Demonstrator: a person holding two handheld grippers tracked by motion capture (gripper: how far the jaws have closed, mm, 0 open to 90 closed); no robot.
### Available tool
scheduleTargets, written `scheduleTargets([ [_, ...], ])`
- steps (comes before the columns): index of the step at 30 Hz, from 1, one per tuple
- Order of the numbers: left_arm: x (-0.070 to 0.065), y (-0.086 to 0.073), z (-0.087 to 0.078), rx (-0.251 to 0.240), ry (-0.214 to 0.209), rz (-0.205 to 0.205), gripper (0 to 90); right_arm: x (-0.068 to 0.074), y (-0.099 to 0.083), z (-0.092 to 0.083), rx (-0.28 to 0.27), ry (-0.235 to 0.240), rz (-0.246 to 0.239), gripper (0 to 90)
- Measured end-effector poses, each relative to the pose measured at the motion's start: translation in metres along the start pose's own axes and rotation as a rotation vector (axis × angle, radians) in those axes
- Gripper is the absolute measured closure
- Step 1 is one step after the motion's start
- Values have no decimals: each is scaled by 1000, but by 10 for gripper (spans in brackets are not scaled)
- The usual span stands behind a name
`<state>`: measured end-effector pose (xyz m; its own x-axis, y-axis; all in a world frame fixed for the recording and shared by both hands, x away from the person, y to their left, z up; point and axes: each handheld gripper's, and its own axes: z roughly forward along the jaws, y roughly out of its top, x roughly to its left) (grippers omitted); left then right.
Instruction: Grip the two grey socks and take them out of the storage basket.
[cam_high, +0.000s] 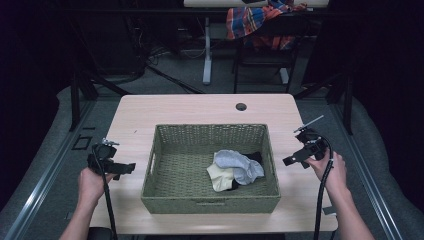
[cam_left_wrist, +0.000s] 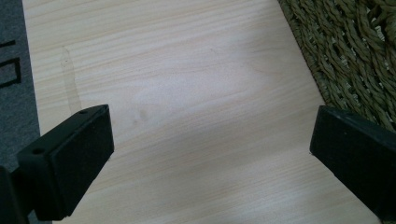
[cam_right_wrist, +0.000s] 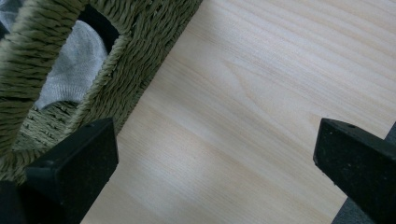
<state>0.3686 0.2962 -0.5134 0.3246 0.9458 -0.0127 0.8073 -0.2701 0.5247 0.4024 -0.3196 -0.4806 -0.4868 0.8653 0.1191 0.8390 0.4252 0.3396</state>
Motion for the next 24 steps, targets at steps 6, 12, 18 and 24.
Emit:
scheduleTargets([
  [6,-2,0,2,3,-8,8,0,-1,1,-7,-20,9,8,0],
  [12,0,0,2,5,-13,1,0,1,5,-20,-59,20,11,0],
  [18,0,0,2,5,-14,-3,0,10,11,-36,-90,26,-10,0],
  [24,0,0,2,5,-11,-5,0,19,18,-46,-97,25,-32,0],
])
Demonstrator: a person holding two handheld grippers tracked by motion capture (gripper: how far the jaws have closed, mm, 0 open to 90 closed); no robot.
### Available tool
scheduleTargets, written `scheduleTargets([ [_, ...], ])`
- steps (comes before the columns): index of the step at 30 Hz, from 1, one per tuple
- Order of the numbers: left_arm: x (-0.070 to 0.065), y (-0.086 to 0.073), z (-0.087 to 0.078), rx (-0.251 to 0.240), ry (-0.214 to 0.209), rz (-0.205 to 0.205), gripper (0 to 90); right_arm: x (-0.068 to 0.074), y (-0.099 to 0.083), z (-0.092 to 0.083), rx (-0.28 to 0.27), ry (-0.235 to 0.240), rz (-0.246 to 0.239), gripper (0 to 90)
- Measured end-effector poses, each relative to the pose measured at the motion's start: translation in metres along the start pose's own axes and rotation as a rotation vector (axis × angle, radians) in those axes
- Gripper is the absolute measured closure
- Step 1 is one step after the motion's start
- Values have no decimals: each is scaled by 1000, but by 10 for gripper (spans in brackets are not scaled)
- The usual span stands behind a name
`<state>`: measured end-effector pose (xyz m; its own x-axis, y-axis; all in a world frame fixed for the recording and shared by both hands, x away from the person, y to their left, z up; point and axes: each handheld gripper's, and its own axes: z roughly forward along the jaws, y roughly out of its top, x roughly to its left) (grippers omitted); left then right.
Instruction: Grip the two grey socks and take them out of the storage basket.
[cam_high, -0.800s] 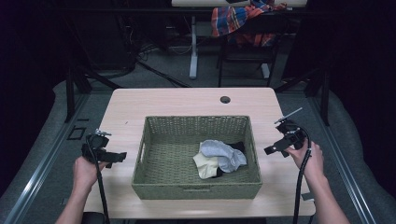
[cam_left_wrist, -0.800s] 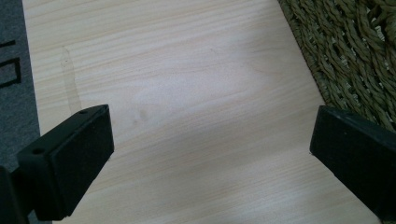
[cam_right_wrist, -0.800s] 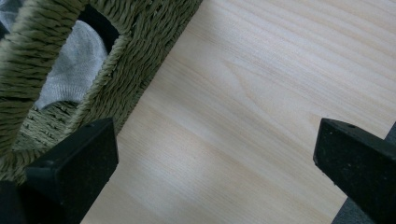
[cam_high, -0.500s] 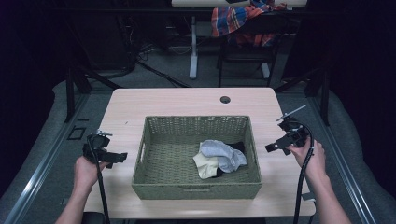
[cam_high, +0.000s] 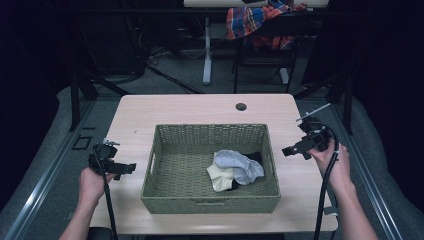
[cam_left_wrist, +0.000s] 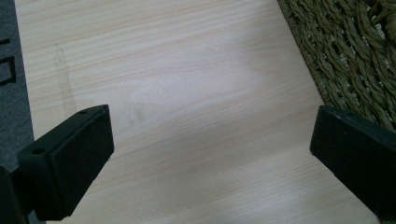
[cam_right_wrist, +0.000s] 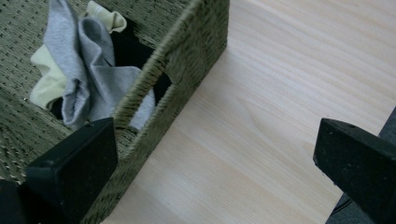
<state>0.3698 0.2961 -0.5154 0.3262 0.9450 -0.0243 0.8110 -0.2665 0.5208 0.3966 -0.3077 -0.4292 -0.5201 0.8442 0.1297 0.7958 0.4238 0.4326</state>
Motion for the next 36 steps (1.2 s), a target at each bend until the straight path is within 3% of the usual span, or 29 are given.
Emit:
scheduleTargets([
  [6,-2,-1,-2,-4,-3,-6,0,21,13,-14,-11,-37,-57,0],
  [13,-2,-1,-2,-5,-3,-5,0,39,28,-18,-3,-18,-96,0],
  [14,-2,0,-3,-7,-4,-3,0,48,36,-18,3,-17,-114,0],
  [19,-2,0,-2,-12,-1,-2,0,63,52,-16,5,3,-147,0],
  [20,-1,0,-2,-5,-10,0,0,73,62,-13,6,19,-162,2],
  [24,-2,1,-1,-7,-20,2,0,87,72,-2,23,29,-197,70],
  [26,-2,0,-1,-8,-23,6,0,93,73,6,29,53,-217,89],
  [29,-1,0,0,-8,-24,0,0,96,73,13,44,48,-238,118],
  [33,-2,1,-1,-8,-22,6,0,104,69,29,66,78,-231,189],
  [34,-2,1,-1,-3,-24,8,0,108,68,36,93,83,-246,255],
  [36,-2,1,-1,-4,-21,9,0,113,67,43,123,90,-270,273],
])
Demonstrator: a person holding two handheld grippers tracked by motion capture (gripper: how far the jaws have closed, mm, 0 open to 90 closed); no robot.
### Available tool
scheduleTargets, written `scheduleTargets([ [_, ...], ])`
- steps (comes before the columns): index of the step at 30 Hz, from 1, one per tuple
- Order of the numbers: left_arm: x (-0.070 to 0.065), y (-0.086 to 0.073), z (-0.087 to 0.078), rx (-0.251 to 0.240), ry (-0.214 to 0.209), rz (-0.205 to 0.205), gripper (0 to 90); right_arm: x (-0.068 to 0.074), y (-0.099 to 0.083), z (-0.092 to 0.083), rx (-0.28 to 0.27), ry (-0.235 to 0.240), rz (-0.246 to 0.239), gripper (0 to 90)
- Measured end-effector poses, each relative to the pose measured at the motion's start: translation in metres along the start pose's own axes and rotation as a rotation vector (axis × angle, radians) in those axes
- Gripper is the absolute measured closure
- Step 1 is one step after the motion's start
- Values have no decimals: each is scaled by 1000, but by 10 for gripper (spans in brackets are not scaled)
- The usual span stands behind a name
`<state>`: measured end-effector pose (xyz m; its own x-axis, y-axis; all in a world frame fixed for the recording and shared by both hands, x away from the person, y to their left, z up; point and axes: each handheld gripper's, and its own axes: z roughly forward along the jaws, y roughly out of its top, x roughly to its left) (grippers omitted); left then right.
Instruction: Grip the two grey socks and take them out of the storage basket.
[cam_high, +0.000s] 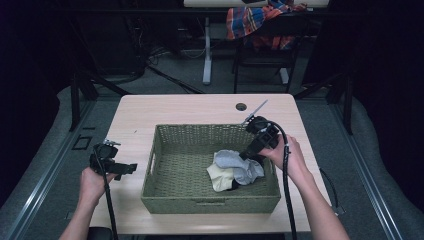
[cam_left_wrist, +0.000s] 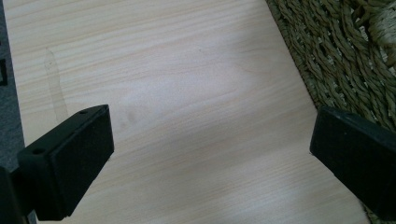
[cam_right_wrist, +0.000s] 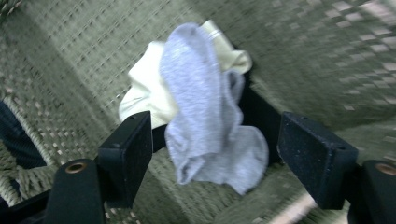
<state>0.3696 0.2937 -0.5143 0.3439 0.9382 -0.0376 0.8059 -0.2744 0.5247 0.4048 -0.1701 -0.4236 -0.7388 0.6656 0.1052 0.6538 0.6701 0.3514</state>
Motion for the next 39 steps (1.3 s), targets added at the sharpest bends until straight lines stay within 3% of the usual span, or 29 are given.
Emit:
scheduleTargets([
  [8,0,0,1,2,-5,2,0,4,3,23,72,25,17,485],
  [16,-1,1,1,5,-4,5,0,3,4,31,85,33,33,584],
  [25,-1,1,1,6,-9,2,0,6,7,46,114,30,45,561],
  [27,0,1,2,7,-9,2,0,9,10,49,145,29,15,540],
  [33,0,0,2,10,-13,1,0,14,12,61,167,20,20,531],
  [35,0,0,2,8,-9,3,0,14,13,66,201,6,5,553],
  [39,1,0,2,7,-9,0,0,13,13,72,216,-17,10,614],
])
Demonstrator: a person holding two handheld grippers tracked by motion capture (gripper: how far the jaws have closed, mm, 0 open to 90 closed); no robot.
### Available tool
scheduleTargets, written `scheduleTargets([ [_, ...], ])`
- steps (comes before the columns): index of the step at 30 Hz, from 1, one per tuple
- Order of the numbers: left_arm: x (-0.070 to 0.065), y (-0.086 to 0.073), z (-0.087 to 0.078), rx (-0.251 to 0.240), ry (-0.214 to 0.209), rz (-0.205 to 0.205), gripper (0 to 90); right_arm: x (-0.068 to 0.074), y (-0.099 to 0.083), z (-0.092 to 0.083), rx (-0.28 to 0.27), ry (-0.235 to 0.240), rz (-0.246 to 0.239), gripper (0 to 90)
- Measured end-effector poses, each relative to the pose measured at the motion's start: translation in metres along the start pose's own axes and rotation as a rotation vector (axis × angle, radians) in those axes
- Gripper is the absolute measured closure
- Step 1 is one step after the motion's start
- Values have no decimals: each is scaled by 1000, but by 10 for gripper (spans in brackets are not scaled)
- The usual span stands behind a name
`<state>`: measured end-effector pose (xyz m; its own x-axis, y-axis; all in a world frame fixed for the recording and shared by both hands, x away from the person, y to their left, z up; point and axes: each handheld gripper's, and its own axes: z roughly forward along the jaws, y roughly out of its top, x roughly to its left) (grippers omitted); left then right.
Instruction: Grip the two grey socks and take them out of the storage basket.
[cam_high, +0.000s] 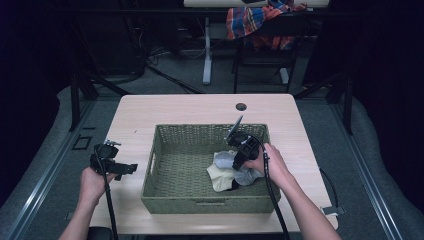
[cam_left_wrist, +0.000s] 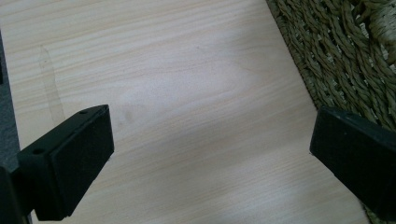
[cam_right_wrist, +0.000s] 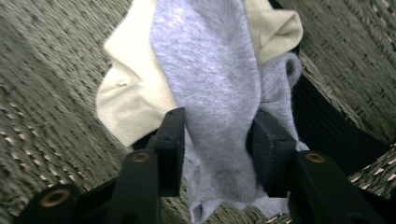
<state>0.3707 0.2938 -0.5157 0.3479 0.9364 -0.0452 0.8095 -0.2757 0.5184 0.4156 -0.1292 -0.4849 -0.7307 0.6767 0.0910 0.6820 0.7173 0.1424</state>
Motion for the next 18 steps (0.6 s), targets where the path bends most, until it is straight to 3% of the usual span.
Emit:
scheduleTargets([
  [2,0,0,0,6,-3,3,0,-1,0,0,7,1,-1,751],
  [5,-1,0,0,3,-1,1,0,-2,-1,-4,0,5,0,865],
  [15,-1,0,1,6,-4,3,0,-6,-7,-24,-64,70,29,885],
  [18,-1,0,1,7,-2,3,0,-5,-8,-32,-84,68,23,884],
])
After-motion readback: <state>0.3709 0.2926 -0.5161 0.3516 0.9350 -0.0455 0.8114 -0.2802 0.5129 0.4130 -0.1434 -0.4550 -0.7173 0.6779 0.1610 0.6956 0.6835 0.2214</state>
